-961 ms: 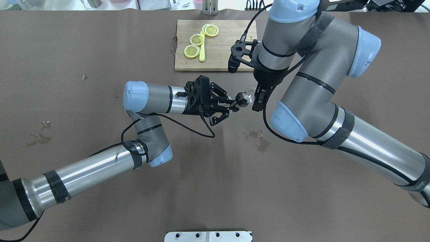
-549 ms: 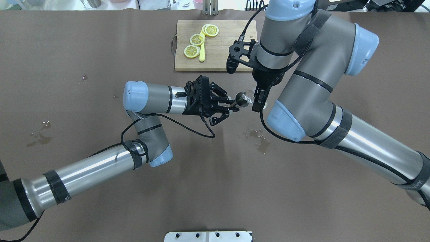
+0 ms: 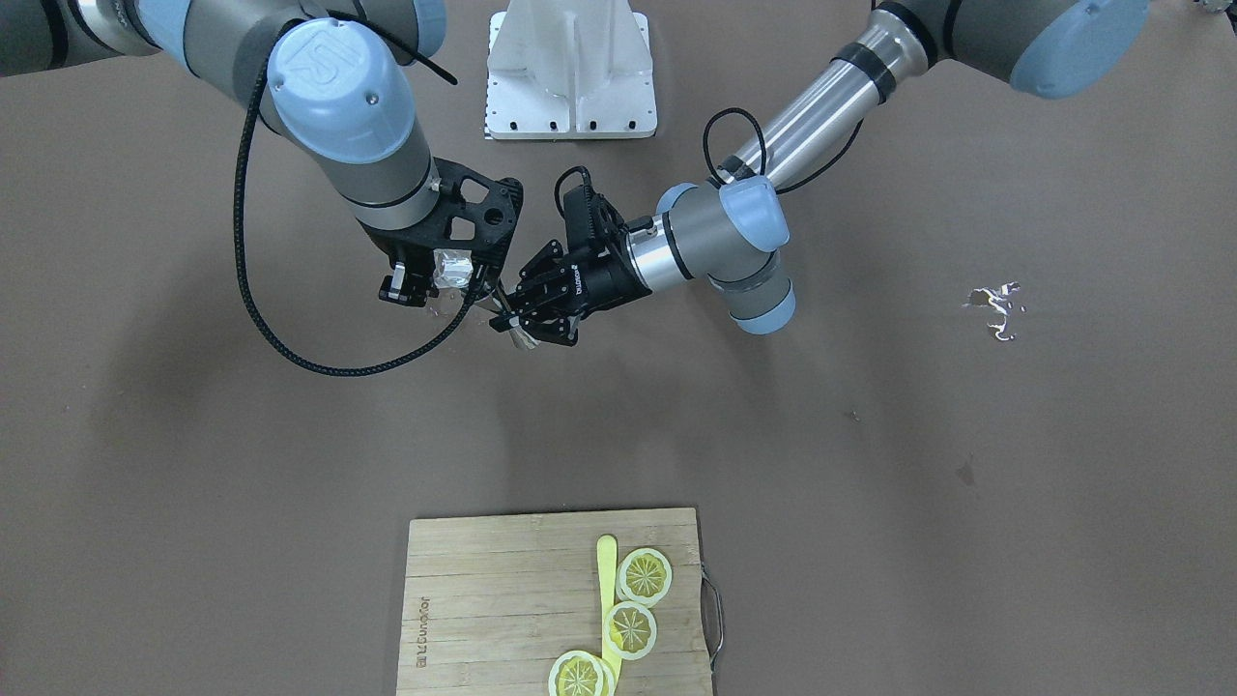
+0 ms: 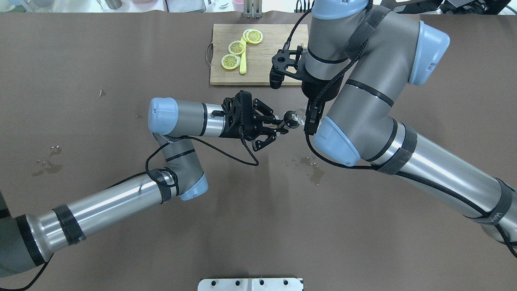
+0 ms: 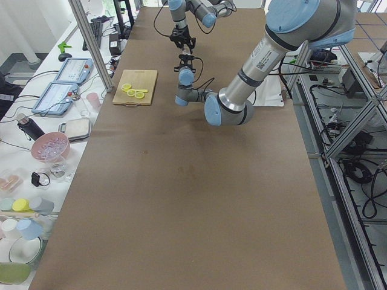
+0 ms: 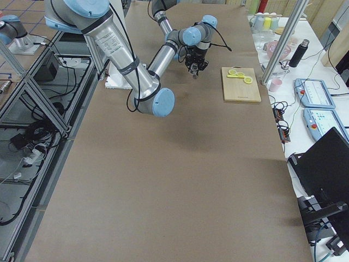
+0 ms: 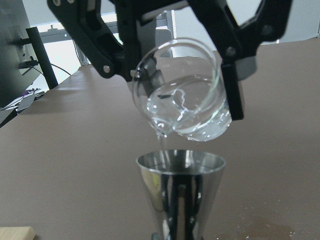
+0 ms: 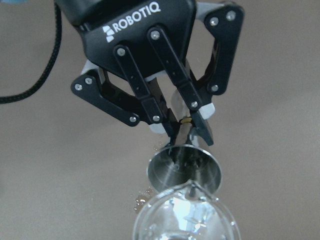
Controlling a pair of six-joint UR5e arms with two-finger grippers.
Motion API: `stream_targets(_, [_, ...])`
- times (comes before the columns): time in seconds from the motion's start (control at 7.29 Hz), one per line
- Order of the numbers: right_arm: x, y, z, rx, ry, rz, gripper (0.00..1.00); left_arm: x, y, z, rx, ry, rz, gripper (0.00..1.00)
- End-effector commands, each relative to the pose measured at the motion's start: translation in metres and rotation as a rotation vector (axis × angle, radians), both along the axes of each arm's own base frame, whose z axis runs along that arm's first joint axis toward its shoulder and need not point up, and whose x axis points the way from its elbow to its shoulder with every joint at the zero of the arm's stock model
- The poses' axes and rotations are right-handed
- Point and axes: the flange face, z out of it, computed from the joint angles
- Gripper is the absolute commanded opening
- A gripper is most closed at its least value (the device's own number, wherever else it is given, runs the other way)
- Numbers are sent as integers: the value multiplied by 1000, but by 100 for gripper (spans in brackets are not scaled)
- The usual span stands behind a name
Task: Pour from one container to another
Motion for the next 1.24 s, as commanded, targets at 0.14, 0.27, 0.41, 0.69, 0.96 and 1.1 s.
stream_targets(0.14, [-1,-1,0,5,4,-13,0,0,0,0,2,3,0,0])
stream_targets(0.27, [1,-1,-1,10,1,-15,0,0,1,0,2,3,2,0])
stream_targets(0.41, [4,0,-4,18,-6,-13,0,-1,1,0,3,8,1,0])
stream_targets(0.69, [12,-1,2,32,-16,-1,0,0,2,-1,4,9,2,0])
stream_targets(0.96, [16,-3,5,79,-78,18,0,0,2,-1,4,9,2,0])
stream_targets(1.1, [25,-7,6,73,-100,24,0,-1,1,-1,4,9,1,0])
